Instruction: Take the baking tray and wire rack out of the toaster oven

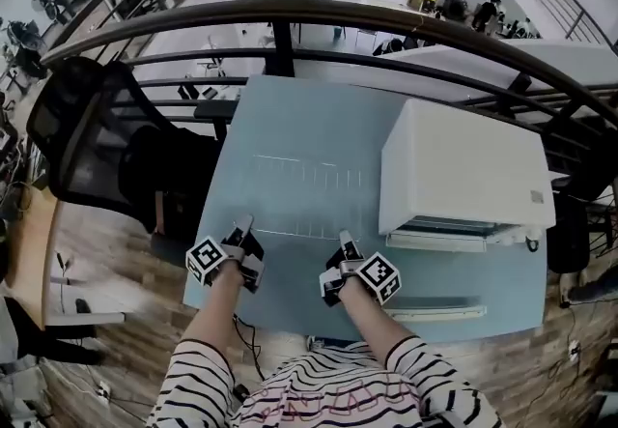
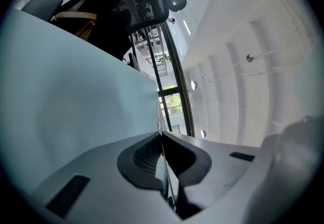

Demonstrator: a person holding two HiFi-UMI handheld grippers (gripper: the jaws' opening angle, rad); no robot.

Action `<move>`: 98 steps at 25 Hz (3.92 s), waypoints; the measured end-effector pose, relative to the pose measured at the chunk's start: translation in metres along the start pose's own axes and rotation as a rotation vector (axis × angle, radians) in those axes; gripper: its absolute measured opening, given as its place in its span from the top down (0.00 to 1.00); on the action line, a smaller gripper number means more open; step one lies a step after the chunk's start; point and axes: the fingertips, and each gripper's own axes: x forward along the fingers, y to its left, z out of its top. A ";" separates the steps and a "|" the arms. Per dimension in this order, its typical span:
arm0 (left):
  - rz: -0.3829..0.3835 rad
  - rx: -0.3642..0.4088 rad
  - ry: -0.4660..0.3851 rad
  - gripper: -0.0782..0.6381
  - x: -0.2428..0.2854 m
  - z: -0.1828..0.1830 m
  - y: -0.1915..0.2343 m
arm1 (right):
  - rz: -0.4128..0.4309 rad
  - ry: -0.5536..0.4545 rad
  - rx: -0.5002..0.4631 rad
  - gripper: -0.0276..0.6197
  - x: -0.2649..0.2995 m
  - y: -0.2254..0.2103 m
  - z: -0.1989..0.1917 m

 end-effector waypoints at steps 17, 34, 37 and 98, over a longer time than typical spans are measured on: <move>0.137 0.097 -0.045 0.86 0.101 0.045 0.023 | -0.026 -0.038 -0.080 0.90 0.099 0.005 0.036; 0.500 0.494 0.077 0.42 0.119 0.051 0.033 | -0.227 0.030 -0.297 0.57 0.107 0.002 0.042; 0.490 0.502 0.092 0.42 0.119 0.051 0.031 | -0.292 0.088 -0.415 0.54 0.102 -0.004 0.039; -0.145 0.662 0.360 0.42 -0.086 -0.297 -0.133 | -0.194 -0.198 -0.540 0.47 -0.320 -0.017 0.099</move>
